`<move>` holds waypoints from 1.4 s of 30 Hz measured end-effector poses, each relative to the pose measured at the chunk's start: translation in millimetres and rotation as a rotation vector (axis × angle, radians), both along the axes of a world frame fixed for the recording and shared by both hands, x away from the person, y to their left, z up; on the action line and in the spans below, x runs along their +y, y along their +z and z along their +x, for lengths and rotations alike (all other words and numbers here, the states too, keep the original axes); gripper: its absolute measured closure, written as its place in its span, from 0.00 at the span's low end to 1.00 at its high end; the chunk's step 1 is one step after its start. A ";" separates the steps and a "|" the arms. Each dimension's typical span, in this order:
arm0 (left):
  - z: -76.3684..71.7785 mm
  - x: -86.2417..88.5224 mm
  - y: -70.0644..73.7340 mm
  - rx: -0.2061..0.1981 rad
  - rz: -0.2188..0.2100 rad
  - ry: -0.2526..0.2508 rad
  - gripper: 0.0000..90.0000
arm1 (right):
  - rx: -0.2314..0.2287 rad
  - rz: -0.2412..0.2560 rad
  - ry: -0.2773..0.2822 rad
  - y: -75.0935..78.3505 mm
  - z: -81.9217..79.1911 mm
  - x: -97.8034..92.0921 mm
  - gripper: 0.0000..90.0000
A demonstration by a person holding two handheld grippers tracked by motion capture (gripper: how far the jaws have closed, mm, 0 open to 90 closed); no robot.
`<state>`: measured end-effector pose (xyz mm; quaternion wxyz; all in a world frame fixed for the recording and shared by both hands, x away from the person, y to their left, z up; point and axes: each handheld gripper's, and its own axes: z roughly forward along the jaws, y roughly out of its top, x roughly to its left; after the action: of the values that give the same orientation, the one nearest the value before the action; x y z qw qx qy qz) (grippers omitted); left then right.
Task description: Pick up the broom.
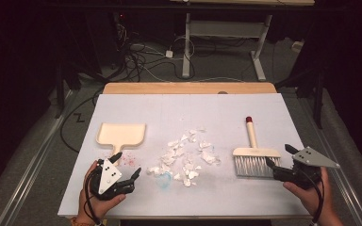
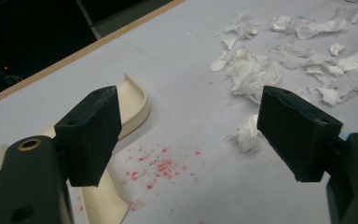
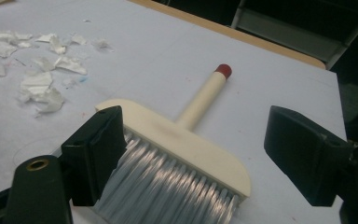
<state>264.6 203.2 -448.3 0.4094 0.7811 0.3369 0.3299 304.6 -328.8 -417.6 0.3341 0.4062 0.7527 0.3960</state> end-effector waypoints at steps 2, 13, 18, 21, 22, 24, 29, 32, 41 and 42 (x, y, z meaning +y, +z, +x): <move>-0.4 -1.0 -0.4 0.001 0.000 -0.006 0.23 | 0.020 0.001 -0.016 1.0 5.2 1.2 0.24; -1.1 -3.2 -0.6 -0.005 0.017 -0.029 0.24 | 0.129 0.018 -0.087 20.2 55.7 4.1 0.28; -1.4 -2.7 -1.6 0.012 0.011 -0.026 0.24 | 0.196 -0.012 -0.126 17.9 85.1 11.7 0.28; -1.1 -2.4 -1.6 -0.001 0.017 -0.035 0.24 | 0.248 -0.047 -0.143 10.4 97.6 16.9 0.28; -1.5 -2.6 -1.5 -0.001 0.015 -0.037 0.24 | 0.263 -0.051 -0.144 8.3 100.3 17.7 0.28; -2.5 -3.9 -1.2 -0.002 0.020 -0.038 0.24 | 0.303 -0.046 -0.147 2.3 107.4 19.0 0.29; -2.4 -6.4 -1.8 0.000 0.032 -0.042 0.24 | 0.381 -0.070 -0.168 -5.3 121.9 23.1 0.30; -1.3 -8.5 -2.9 0.007 0.036 -0.042 0.24 | 0.427 -0.073 -0.195 -9.7 130.8 25.3 0.33; -1.0 -12.1 -6.0 0.018 0.059 -0.071 0.24 | 0.535 -0.081 -0.212 -21.7 152.1 37.2 0.41; -1.7 -12.4 -6.3 0.030 0.056 -0.070 0.24 | 0.550 -0.070 -0.212 -23.0 154.5 38.3 0.42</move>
<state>262.8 190.9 -454.5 0.3936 0.8083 0.3062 0.3130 459.1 -290.4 -440.5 0.1712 0.5628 0.7815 0.2077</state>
